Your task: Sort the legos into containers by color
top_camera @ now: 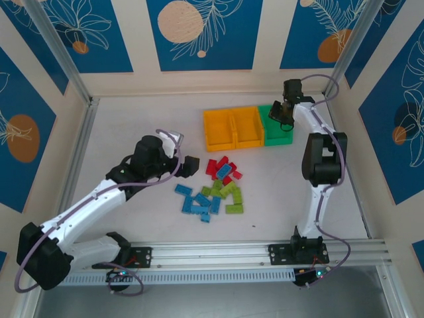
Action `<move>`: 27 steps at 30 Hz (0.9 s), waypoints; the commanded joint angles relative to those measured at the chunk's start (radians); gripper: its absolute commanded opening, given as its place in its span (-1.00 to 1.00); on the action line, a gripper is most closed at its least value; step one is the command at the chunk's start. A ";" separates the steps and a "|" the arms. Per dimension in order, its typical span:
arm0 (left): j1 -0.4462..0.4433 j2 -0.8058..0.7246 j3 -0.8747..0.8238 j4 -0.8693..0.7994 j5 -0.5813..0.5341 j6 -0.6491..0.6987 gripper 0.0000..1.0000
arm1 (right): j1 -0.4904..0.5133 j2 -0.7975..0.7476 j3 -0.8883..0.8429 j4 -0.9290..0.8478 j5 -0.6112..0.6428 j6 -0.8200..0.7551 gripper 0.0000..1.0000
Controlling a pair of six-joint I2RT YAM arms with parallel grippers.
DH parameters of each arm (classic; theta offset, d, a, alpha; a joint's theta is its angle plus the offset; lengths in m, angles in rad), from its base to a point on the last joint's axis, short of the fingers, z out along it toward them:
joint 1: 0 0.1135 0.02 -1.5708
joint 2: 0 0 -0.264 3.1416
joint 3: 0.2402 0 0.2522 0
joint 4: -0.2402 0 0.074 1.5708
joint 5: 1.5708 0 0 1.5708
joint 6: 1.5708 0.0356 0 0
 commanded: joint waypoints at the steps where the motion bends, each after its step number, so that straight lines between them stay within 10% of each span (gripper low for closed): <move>1: -0.028 0.042 0.052 -0.033 -0.080 -0.167 0.99 | -0.005 0.039 0.095 -0.119 -0.061 -0.011 -0.32; 10: -0.051 0.147 0.125 -0.065 -0.095 -0.146 1.00 | -0.013 -0.126 0.045 -0.206 -0.080 0.046 0.06; 18: -0.059 0.167 0.163 -0.115 0.029 0.033 1.00 | 0.124 -0.561 -0.441 -0.131 -0.195 0.082 0.08; 27: -0.242 0.533 0.487 -0.344 -0.150 -0.091 0.75 | 0.182 -0.858 -0.710 -0.235 -0.200 0.195 0.24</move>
